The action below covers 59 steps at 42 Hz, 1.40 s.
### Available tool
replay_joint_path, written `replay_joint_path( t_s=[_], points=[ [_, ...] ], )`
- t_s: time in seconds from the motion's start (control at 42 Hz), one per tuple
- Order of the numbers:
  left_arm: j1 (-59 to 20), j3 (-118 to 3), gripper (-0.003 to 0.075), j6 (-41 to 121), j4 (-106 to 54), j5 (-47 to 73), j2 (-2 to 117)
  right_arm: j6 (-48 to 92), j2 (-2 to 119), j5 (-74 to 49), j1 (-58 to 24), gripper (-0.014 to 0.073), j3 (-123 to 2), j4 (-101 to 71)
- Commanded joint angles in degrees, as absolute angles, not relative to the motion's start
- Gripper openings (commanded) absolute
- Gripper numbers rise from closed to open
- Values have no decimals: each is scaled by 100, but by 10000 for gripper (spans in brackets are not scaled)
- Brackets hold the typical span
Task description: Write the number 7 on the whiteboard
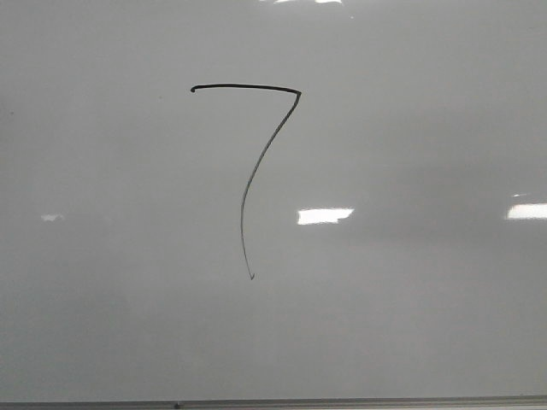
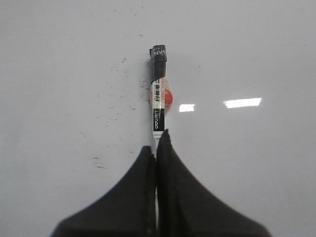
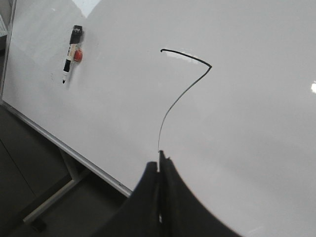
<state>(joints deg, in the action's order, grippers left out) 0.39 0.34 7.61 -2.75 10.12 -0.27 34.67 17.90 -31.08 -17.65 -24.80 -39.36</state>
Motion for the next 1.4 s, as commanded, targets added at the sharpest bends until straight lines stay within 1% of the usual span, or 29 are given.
replay_joint_path(
  t_s=[0.0, 0.286, 0.476, 0.571, 0.69, 0.857, 0.905, 1.095, 1.143, 1.381],
  points=[
    [50, 57, -20, 717, -316, 477, -118, 3467, 1812, -2796, -1743, -67, -2623, -4133],
    [50, 57, -20, 717, -316, 477, -118, 3467, 1812, -2769, -1743, -67, -2623, -4133],
    [50, 57, -20, 717, -316, 477, -118, 3435, 1765, -2036, -1603, -67, -2366, -3652],
    [50, 57, -20, 717, -316, 477, -118, 2859, 1619, -1489, -1344, -67, -2041, -3062],
    [50, 57, -20, 717, -316, 477, -118, 1563, 1255, -1013, -850, -67, -1398, -2131],
    [50, 57, -20, 717, -316, 477, -118, 102, 642, -816, -127, -67, -654, -1120],
    [50, 57, -20, 717, -316, 477, -118, -100, 494, -810, 44, -67, -458, -968],
    [50, 57, -20, 717, -316, 477, -118, -134, -16, -797, 312, -67, 143, -849],
    [50, 57, -20, 717, -316, 477, -118, -134, -123, -979, 312, -67, 132, -817],
    [50, 57, -20, 717, -316, 477, -118, -134, -168, -991, 312, -67, 132, -810]
  ],
)
